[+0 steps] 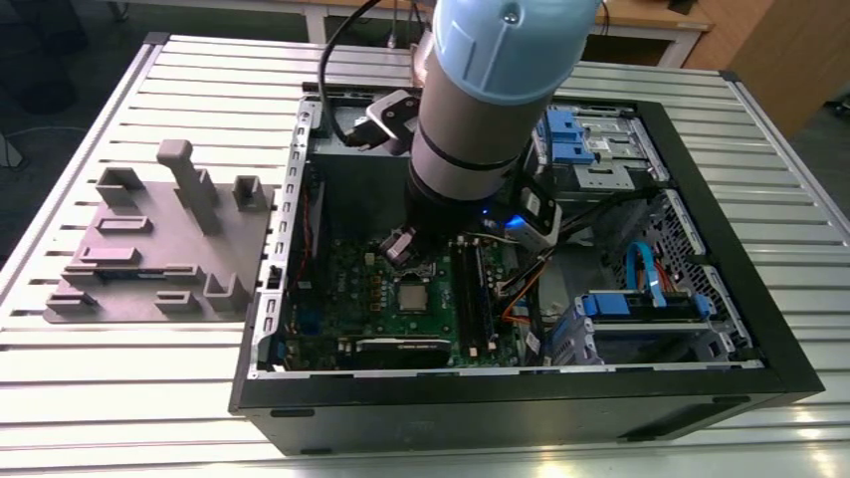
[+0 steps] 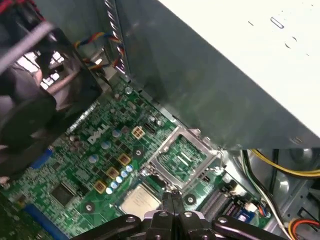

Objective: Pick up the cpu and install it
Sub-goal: 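Close the cpu cover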

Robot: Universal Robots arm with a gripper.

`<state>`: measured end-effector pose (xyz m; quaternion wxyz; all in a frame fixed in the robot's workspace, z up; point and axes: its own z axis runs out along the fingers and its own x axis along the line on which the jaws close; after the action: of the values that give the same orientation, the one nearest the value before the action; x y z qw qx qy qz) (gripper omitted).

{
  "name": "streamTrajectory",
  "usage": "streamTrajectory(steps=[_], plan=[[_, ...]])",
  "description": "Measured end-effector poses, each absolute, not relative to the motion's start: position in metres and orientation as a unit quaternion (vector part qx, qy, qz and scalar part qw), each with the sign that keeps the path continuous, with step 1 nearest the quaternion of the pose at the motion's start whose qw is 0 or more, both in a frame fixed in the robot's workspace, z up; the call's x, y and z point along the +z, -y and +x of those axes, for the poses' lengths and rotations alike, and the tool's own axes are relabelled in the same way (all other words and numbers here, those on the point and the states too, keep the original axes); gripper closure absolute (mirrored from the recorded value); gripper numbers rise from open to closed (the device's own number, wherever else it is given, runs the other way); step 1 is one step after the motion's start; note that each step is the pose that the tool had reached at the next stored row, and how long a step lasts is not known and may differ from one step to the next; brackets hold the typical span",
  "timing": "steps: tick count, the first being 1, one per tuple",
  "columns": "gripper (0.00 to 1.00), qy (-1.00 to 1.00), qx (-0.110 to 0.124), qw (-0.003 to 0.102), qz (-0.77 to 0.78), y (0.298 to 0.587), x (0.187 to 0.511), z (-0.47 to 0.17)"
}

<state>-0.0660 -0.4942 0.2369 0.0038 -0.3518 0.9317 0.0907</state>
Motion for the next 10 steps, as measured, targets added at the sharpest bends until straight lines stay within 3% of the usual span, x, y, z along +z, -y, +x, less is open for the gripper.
streamTrajectory(steps=[7, 10], plan=[[0.89, -0.927, 0.092, 0.003, -0.362, 0.494, 0.236, -0.053], [0.89, -0.924, 0.106, 0.008, -0.367, 0.494, 0.236, -0.051]])
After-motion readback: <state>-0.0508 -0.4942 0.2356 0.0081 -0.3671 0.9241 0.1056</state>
